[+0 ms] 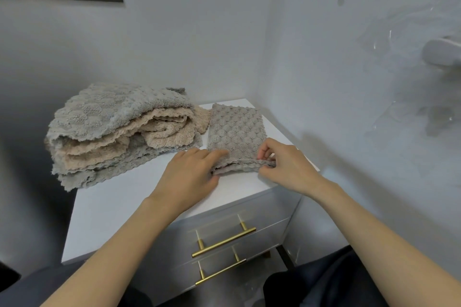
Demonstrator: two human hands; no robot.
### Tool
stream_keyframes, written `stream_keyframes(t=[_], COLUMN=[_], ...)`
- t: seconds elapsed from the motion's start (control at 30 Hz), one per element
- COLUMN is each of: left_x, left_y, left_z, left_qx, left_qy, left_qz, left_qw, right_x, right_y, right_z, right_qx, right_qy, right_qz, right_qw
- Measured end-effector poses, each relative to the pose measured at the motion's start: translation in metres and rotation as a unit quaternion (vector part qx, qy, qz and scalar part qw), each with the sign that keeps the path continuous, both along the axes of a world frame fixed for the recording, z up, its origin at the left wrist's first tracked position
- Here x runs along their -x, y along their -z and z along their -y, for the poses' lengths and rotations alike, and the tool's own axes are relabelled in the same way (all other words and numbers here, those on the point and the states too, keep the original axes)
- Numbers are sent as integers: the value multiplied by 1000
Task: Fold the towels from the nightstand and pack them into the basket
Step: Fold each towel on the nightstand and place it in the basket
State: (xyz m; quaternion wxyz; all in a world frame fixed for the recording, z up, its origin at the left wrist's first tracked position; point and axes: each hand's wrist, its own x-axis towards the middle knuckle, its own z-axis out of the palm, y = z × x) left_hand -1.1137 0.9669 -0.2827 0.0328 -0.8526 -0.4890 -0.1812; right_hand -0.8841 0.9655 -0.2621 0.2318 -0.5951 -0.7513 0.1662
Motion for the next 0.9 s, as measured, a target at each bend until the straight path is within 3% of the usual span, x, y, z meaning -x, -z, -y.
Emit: stream_keyframes(t=[0.13, 0.23, 0.43, 0.53, 0.9], left_x=[-5, -2, 1, 4, 0], left_y=[-1, -2, -2, -3, -4], left_z=[-3, -7, -13, -14, -21], left_qx=[-40, -5, 62, 88, 181], left_qy=[-9, -20, -46, -42, -88], left_qz=[18, 85, 115, 135, 262], left_qw=[999, 996, 990, 986, 944], right_x=[-2, 0, 14, 9, -15], right_y=[2, 3, 13, 10, 5], right_z=[-1, 7, 8, 6, -8], right_qx=[1, -12, -114, -120, 22], right_qy=[-6, -44, -51, -31, 64], right_qz=[-6, 73, 181, 144, -33], right_qw=[1000, 996, 976, 982, 997])
